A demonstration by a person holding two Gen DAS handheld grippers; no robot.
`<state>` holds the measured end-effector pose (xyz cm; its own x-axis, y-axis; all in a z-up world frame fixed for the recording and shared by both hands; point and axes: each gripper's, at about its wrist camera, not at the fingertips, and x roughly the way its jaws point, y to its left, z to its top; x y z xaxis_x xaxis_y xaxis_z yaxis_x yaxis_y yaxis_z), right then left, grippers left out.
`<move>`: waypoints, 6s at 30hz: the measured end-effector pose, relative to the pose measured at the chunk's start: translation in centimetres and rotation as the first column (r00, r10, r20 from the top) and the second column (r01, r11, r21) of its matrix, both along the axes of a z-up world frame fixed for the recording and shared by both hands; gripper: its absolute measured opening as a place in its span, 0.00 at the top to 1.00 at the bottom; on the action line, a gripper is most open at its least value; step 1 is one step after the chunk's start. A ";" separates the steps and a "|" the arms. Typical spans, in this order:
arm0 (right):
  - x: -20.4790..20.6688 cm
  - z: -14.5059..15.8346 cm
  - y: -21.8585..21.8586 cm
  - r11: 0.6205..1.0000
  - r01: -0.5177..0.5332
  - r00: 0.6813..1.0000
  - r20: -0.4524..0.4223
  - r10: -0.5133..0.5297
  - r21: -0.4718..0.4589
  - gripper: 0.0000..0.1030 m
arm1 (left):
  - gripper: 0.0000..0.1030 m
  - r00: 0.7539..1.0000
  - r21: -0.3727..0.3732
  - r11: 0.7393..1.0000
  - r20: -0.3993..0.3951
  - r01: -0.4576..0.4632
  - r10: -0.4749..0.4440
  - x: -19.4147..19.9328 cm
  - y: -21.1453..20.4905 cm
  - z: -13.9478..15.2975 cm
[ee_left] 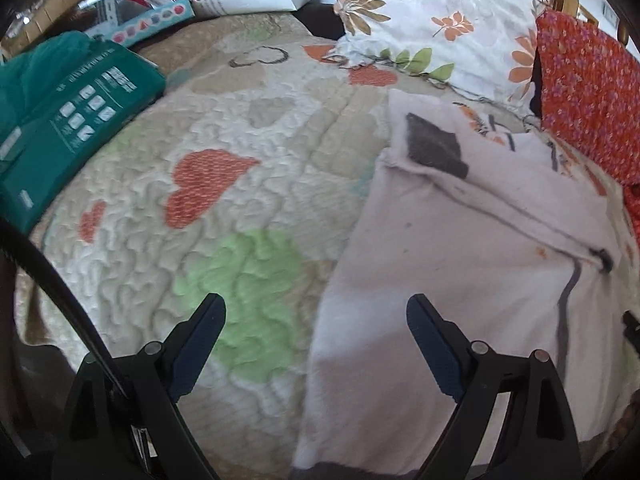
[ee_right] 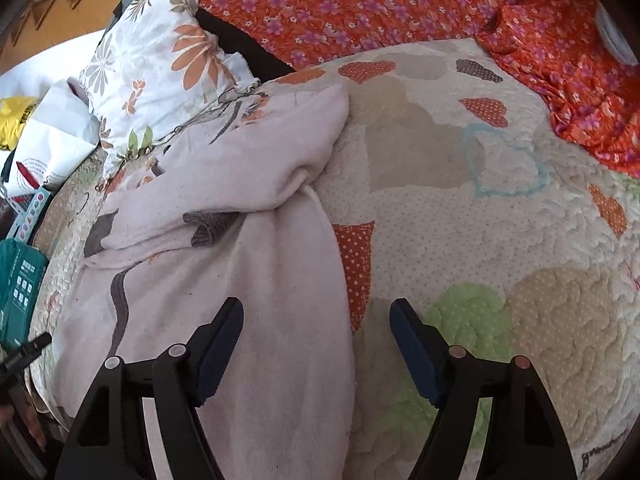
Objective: Fold small clothes
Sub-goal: 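Move both open grippers to the sweater's grey ribbed hem, then grasp the grey ribbed hem with the left and right grippers, then lift the hem with both grippers and fold it over toward the collar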
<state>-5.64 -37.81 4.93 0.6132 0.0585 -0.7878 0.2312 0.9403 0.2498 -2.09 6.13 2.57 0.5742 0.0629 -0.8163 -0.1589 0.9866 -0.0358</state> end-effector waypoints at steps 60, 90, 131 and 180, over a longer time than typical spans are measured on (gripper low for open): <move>-0.2 -1.4 2.0 0.992 -0.038 0.998 -0.057 0.031 -0.124 0.18 | 0.00 0.997 0.026 0.999 -0.076 0.023 -0.021 0.5 -1.4 -3.7; -8.3 -3.8 0.8 0.742 -0.082 0.996 0.022 0.090 0.665 0.17 | 0.62 0.963 -0.605 0.785 -0.109 0.132 -0.246 -4.2 2.0 -3.4; -19.3 -2.8 3.3 0.852 -0.117 0.978 -0.091 0.189 0.510 0.96 | 0.97 0.990 -0.546 0.837 -0.089 0.040 -0.106 -16.0 4.9 -0.6; 17.4 -2.1 -7.4 0.799 0.084 0.994 0.006 -0.108 0.596 0.41 | 0.59 0.999 -0.525 0.851 0.031 -0.018 0.041 21.0 -0.4 1.6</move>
<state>11.71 -45.25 2.87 0.6689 0.4467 -0.5941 0.2911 0.5780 0.7623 18.91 5.73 4.13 0.6114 -0.3508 -0.7093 -0.1752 0.8141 -0.5537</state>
